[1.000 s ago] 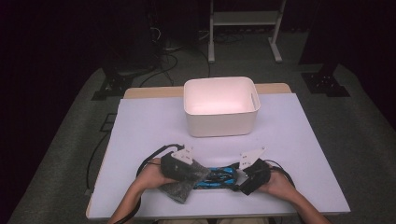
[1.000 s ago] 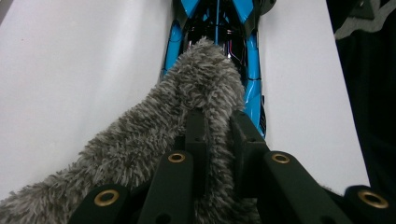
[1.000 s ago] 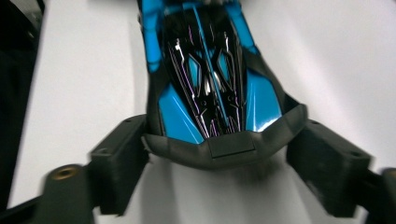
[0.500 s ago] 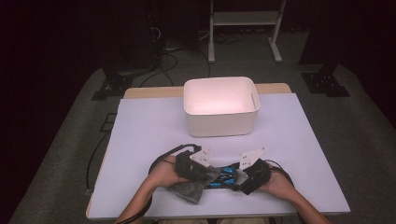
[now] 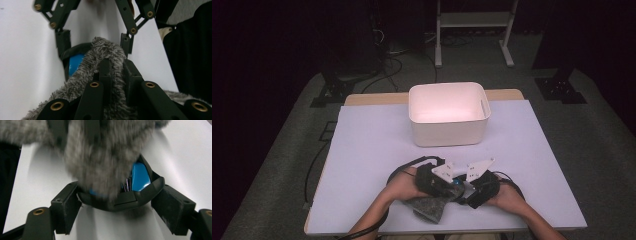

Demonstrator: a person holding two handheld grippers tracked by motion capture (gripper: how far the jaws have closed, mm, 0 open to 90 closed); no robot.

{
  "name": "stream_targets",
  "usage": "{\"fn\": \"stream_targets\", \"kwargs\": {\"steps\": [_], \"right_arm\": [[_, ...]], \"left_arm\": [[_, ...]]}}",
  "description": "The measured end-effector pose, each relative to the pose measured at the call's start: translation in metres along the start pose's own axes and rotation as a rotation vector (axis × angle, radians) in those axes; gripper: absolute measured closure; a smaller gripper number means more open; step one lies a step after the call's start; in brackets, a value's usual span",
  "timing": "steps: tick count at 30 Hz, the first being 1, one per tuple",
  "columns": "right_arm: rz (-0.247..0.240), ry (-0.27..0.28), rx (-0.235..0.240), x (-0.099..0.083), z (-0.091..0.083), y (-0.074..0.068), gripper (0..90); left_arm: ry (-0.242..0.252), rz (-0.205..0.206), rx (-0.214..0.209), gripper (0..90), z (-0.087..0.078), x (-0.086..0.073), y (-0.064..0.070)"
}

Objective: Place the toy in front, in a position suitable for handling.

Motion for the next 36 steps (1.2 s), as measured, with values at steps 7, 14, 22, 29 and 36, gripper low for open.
{"fn": "stream_targets", "kwargs": {"steps": [7, 14, 22, 29, 36], "right_arm": [[0.000, -0.002, -0.003, -0.001, 0.000, 0.000, 23.9], [0.000, -0.004, -0.005, 0.000, 0.001, -0.001, 24.0], [0.007, -0.005, 0.001, 0.001, 0.003, -0.001, 23.9], [0.027, 0.015, 0.002, 0.001, 0.006, -0.003, 23.9], [0.030, 0.013, 0.000, 0.001, 0.005, -0.003, 24.0]], "left_arm": [[0.000, -0.018, -0.010, 79.3, -0.004, -0.005, -0.002], [0.019, -0.051, 0.022, 79.2, -0.022, -0.022, -0.001], [0.005, -0.069, 0.022, 79.3, -0.022, -0.020, -0.003], [0.042, -0.032, -0.001, 79.2, 0.004, 0.003, -0.010], [0.043, -0.043, 0.018, 79.7, -0.002, 0.000, -0.013]]}}
Point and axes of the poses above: each handheld gripper's, and its own axes: z roughly forward along the jaws, x roughly out of its top, y roughly to its right, the point moved 5 cm from there along z, roughly forward along the jaws, and after that the axes turned 13 degrees about -x, right-handed, at the moved point
